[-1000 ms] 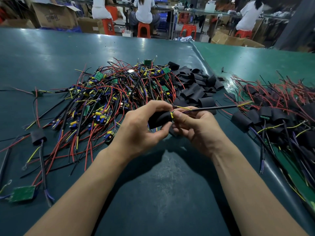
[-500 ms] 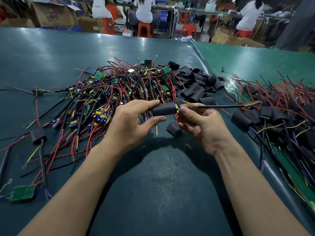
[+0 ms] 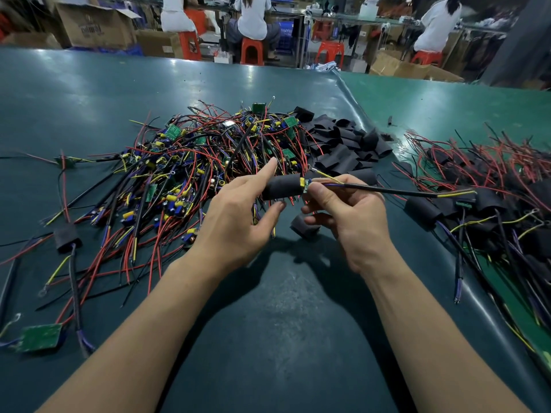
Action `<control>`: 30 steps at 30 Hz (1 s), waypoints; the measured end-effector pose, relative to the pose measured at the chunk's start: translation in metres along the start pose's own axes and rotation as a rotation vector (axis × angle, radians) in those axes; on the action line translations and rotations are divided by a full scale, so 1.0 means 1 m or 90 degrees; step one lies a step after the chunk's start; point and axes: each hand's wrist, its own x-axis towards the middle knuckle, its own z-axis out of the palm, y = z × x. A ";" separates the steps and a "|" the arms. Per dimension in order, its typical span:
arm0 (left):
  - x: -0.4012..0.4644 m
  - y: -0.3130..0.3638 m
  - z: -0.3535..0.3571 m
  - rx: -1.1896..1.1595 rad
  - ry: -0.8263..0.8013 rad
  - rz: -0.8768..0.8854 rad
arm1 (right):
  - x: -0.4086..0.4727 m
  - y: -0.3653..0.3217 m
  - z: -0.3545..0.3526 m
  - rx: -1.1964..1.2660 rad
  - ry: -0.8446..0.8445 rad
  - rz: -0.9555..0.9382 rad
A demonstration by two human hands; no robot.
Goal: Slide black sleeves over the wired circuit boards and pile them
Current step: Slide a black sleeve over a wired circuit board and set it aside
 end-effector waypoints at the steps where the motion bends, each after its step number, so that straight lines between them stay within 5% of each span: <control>1: 0.000 0.001 0.000 -0.010 0.004 -0.001 | 0.000 0.000 0.000 0.002 -0.001 -0.009; 9: 0.000 0.008 0.000 -0.006 0.100 0.048 | 0.000 0.004 0.008 0.091 0.011 -0.023; 14: 0.000 0.011 0.004 0.108 0.271 -0.037 | -0.004 0.012 0.008 -0.094 0.062 -0.178; 22: 0.004 0.012 0.007 -0.140 0.220 -0.193 | -0.008 0.023 0.012 -0.329 0.020 -0.481; 30: 0.007 0.008 0.016 -0.340 0.222 -0.243 | -0.006 0.025 0.011 -0.357 0.053 -0.514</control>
